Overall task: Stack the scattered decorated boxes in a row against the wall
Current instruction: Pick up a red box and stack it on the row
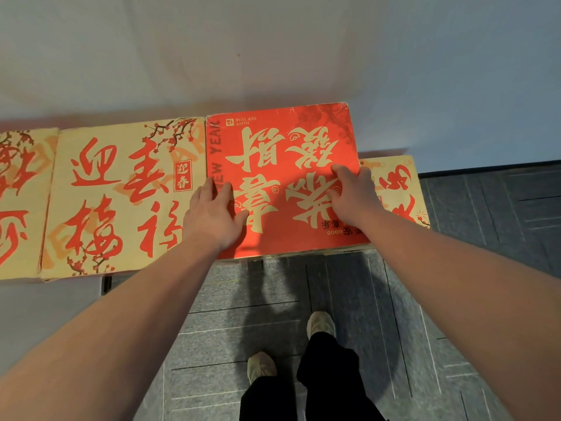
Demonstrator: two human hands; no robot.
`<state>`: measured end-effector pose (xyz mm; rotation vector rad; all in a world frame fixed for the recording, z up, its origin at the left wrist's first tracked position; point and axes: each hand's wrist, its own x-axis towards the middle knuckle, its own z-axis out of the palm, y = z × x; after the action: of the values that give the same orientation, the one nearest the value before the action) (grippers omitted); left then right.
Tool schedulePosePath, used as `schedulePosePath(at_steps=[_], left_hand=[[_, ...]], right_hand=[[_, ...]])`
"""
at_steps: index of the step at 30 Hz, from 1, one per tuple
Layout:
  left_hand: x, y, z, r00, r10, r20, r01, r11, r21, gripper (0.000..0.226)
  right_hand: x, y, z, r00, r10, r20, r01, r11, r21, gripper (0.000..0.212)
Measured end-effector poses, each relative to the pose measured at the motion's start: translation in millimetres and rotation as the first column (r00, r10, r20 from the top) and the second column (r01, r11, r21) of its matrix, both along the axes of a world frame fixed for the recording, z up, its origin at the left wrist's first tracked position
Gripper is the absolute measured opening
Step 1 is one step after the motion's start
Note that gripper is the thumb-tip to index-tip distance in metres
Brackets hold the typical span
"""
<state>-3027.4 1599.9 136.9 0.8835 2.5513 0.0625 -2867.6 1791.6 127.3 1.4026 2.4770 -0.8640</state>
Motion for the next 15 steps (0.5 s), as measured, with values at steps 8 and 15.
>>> schedulePosePath(at_steps=[8, 15], left_hand=[[-5, 5, 61, 0.995, -0.089, 0.043, 0.091, 0.994, -0.064, 0.064], [5, -10, 179, 0.984, -0.178, -0.004, 0.177, 0.982, -0.072, 0.065]], right_hand=[[2, -23, 58, 0.997, 0.071, 0.037, -0.072, 0.997, 0.031, 0.046], [14, -38, 177, 0.965, 0.247, 0.089, -0.255, 0.963, 0.084, 0.049]])
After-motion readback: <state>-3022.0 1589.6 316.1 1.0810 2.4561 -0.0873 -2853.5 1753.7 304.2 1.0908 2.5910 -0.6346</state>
